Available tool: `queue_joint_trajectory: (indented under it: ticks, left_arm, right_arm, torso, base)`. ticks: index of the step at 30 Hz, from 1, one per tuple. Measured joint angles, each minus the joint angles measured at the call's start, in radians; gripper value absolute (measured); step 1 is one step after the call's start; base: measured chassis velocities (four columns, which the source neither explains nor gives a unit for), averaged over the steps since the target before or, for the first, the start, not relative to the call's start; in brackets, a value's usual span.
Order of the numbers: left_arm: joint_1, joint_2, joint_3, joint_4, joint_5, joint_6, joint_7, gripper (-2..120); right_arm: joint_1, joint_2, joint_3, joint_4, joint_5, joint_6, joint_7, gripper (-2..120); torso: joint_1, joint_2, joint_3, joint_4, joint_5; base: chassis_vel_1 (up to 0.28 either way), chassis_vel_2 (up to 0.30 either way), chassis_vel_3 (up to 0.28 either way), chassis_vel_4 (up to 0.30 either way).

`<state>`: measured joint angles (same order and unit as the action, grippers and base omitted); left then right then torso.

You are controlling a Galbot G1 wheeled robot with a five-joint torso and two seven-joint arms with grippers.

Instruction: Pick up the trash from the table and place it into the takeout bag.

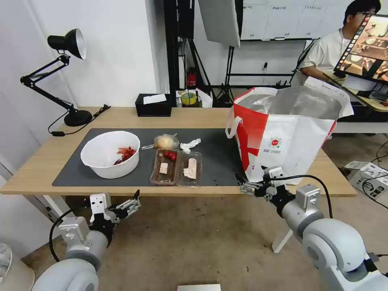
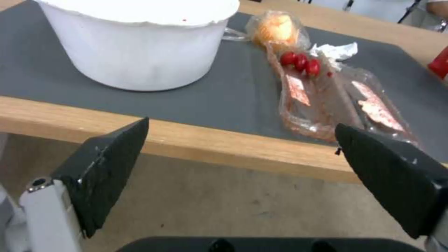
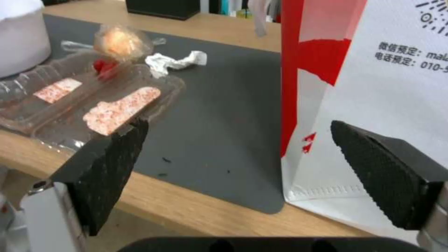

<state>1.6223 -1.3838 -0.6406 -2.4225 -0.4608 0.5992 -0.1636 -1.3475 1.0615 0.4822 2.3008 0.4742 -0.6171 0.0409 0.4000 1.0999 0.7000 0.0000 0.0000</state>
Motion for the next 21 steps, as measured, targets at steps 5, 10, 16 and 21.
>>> queue_joint_trajectory:
  ticks: [5, 10, 16, 21]
  left_arm:
    - [-0.005, -0.001, 0.002, 0.002, -0.039, -0.008, -0.014, 100]
    - [-0.011, 0.001, 0.0, 0.002, -0.064, -0.009, -0.027, 100]
    - [-0.015, 0.006, -0.008, 0.002, -0.073, -0.011, -0.029, 100]
    - [-0.015, 0.009, -0.009, 0.001, -0.075, -0.012, -0.029, 100]
  right_arm:
    - [-0.001, 0.008, -0.005, -0.004, 0.029, 0.028, 0.005, 100]
    - [0.0, 0.021, -0.012, -0.003, 0.157, 0.043, 0.049, 100]
    - [0.015, 0.051, -0.042, 0.009, 0.537, 0.063, 0.194, 100]
    - [0.043, 0.088, -0.107, 0.0, 0.746, 0.127, 0.317, 100]
  torso:
    - [0.0, 0.0, 0.0, 0.0, 0.0]
    - [0.0, 0.0, 0.0, 0.0, -0.0001]
    - [0.0, 0.0, 0.0, 0.0, -0.0001]
    - [0.0, 0.0, 0.0, 0.0, -0.0002]
  base:
    - [0.0, 0.0, 0.0, 0.0]
    - [0.0, 0.0, 0.0, 0.0]
    - [0.0, 0.0, 0.0, 0.0]
    - [0.0, 0.0, 0.0, 0.0]
